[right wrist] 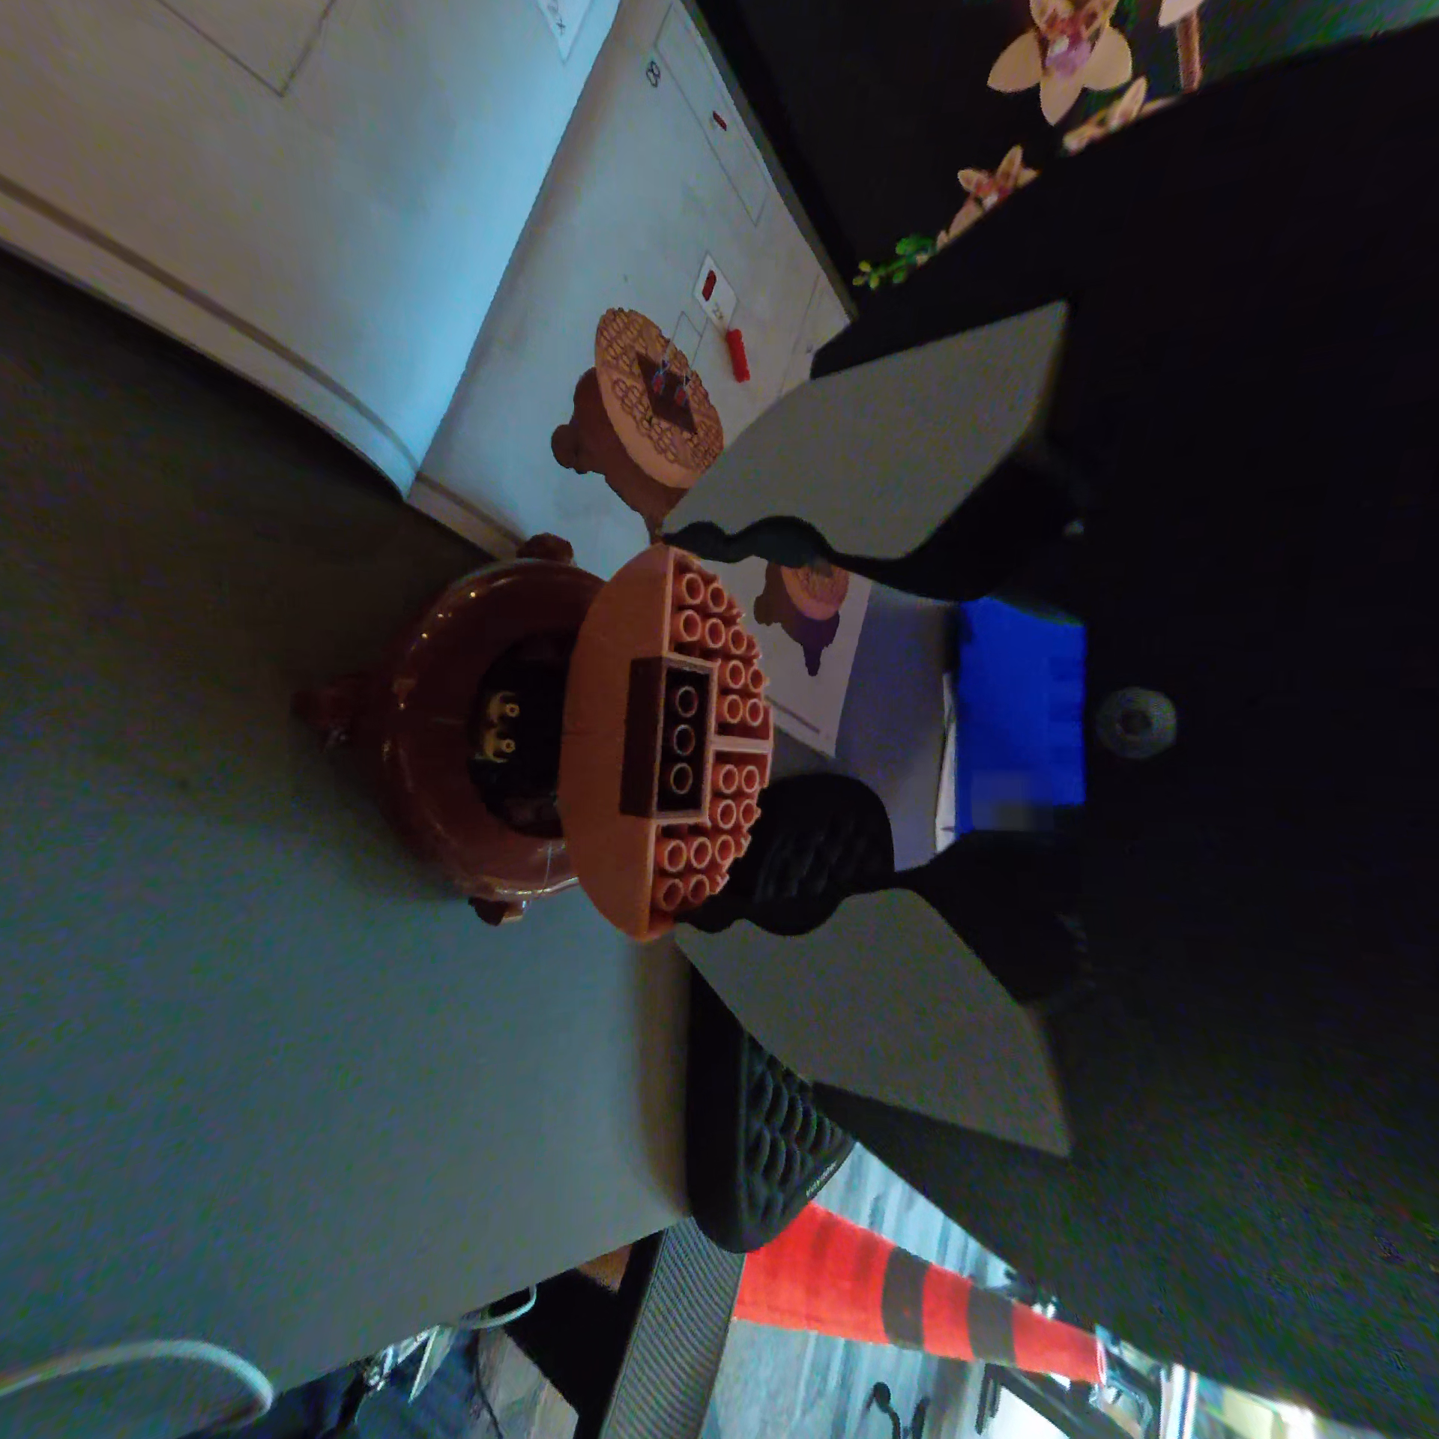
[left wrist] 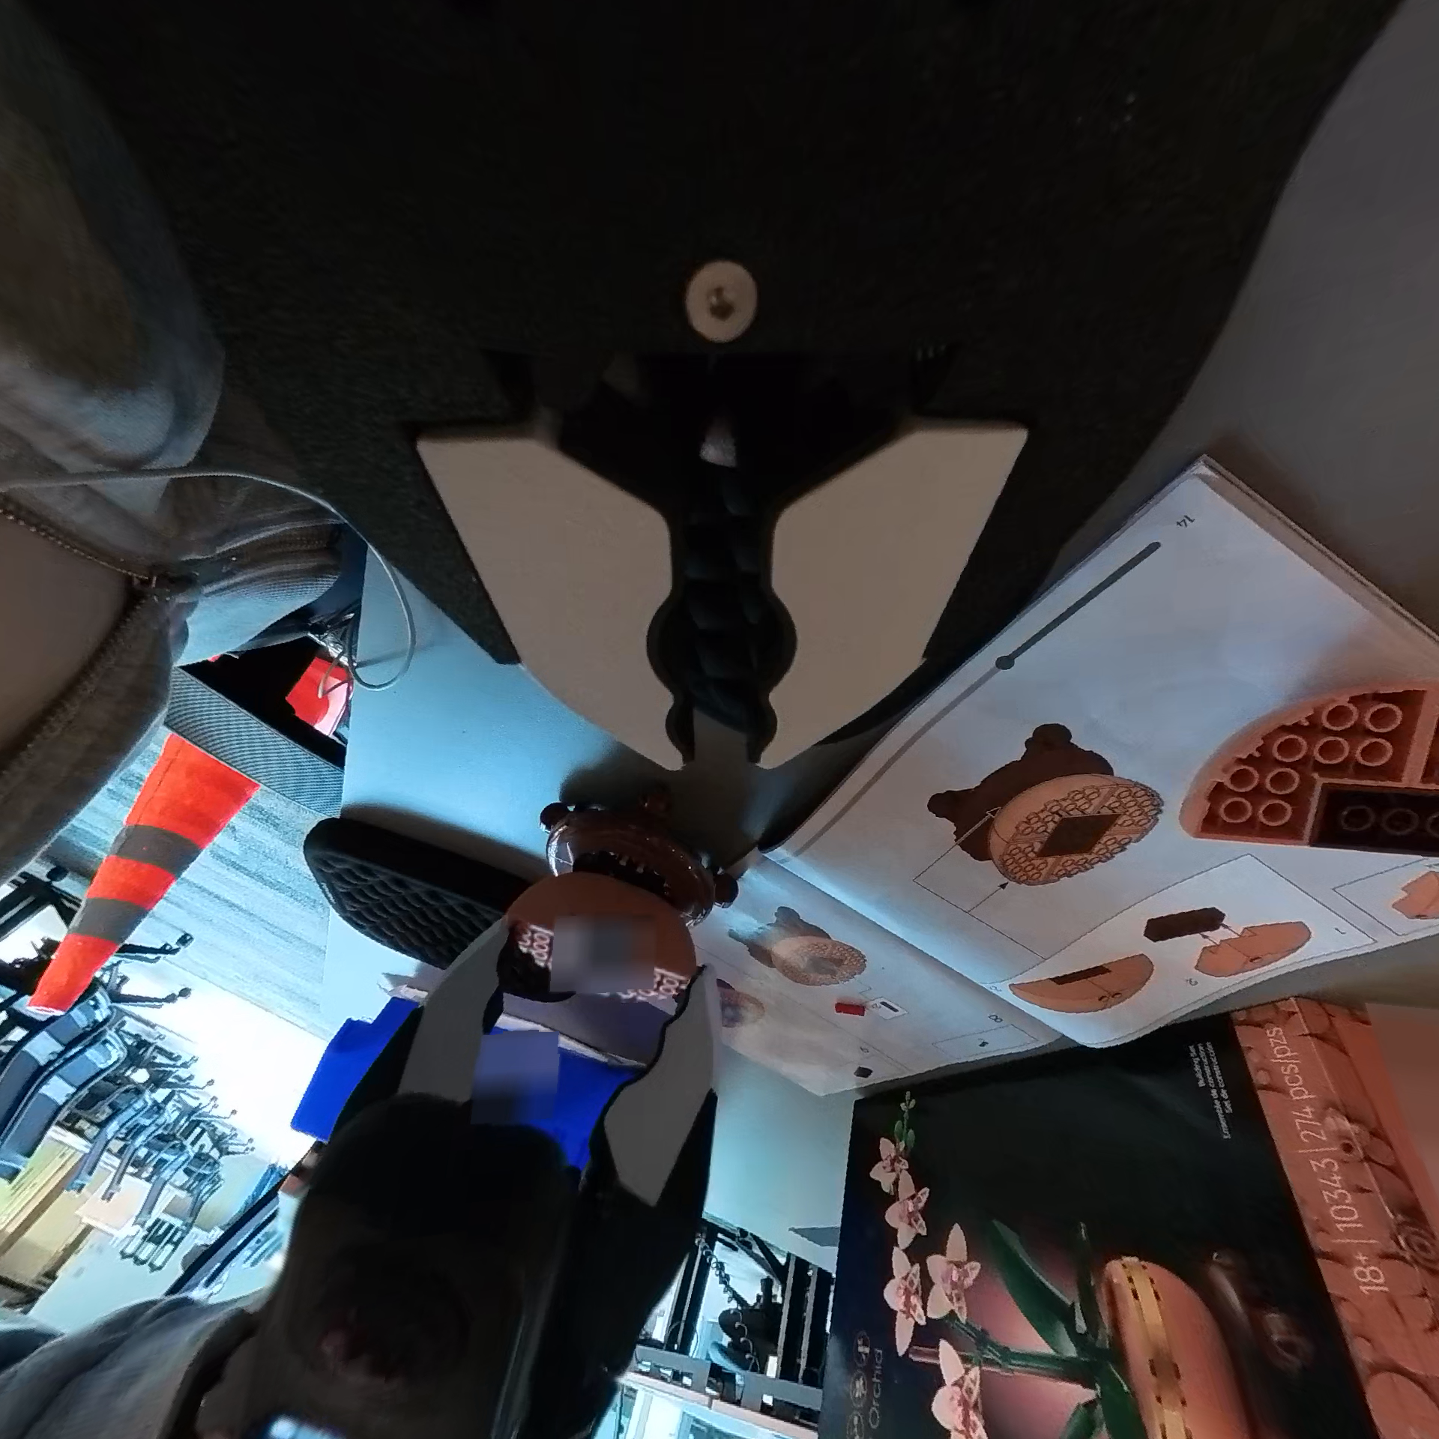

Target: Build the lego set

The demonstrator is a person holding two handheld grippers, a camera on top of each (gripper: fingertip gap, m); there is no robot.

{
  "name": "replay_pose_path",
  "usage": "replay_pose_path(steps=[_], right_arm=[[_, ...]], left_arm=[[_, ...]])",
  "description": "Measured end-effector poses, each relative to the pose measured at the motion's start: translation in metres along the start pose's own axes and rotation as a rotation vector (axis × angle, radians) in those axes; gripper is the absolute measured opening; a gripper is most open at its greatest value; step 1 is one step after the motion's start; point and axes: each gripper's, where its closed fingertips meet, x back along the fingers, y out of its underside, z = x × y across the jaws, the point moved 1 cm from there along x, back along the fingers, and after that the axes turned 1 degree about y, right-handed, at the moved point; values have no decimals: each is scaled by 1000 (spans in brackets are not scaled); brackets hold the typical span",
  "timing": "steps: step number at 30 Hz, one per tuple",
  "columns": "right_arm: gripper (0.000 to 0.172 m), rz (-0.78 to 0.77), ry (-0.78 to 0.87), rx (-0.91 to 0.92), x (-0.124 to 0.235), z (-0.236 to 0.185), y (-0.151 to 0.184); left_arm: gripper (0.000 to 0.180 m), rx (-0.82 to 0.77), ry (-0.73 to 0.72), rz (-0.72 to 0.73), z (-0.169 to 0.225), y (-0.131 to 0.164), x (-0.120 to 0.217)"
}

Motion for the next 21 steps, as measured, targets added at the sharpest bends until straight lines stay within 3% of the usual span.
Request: replay_pose_path(steps=[21], right_arm=[[82,-29,-21,-153,-1,-3,-2]], left_arm=[[12,16,20,-15,1,2,-2]])
